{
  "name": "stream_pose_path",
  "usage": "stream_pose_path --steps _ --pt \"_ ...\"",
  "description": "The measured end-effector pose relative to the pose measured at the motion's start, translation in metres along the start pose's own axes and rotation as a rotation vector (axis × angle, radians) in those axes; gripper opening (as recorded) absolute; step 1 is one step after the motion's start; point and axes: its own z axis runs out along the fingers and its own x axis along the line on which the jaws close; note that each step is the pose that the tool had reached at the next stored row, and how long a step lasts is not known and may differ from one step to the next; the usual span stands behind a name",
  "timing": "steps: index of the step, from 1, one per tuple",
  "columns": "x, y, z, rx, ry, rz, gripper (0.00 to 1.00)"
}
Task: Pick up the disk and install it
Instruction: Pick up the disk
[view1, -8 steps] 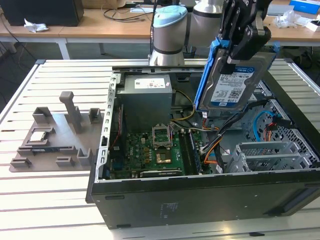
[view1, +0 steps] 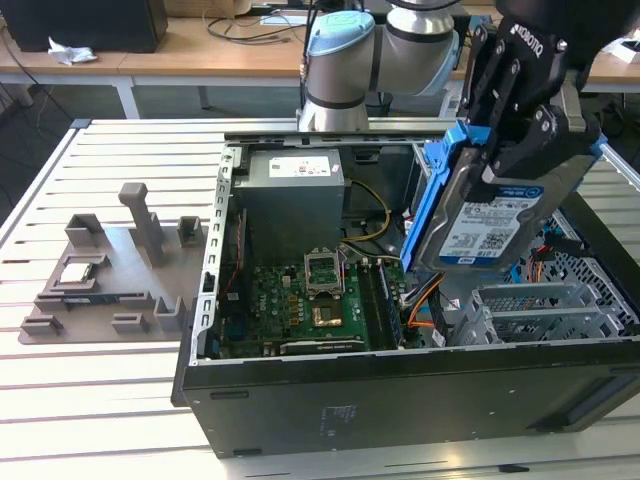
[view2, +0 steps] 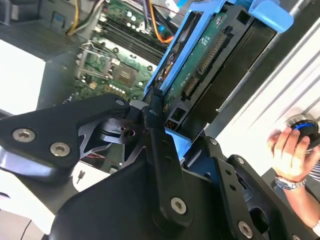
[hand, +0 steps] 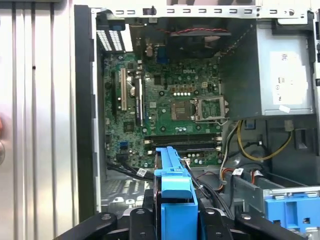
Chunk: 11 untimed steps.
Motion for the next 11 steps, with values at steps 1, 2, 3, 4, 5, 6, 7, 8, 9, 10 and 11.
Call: stream_pose_path --steps 1,2,3,4,5,6,7,8,9,10,11 --pt "0.005 -0.0002 -0.0001 0.0001 0.0012 0.0 0.37" --pt "0.0112 -0.0004 -0.0002 0.0001 0.0032 0.0 0.37" --pt "0.0129 -0.0009 0.0 0.0001 0.0035 0.0 0.37" --pt "0.0128 -0.0016 0.0 0.0001 0.0035 0.0 0.37" --pt "0.0128 -0.0023 0.0 0.0001 0.0036 0.0 0.37" --pt "0.0128 -0.0037 0.0 0.0001 0.0037 0.0 0.37" --pt "0.0127 -0.0073 -0.0001 0.0001 0.0037 0.0 0.37" --pt "0.0125 -0.0126 -0.0002 -0.0001 0.0036 0.0 0.37" --pt "0.0124 -0.0163 -0.0003 -0.0003 0.0036 0.0 0.37" --pt "0.0123 -0.0188 -0.0004 -0.0004 0.0036 0.0 0.37" --pt "0.0121 -0.0232 -0.0004 -0.0007 0.0036 0.0 0.37"
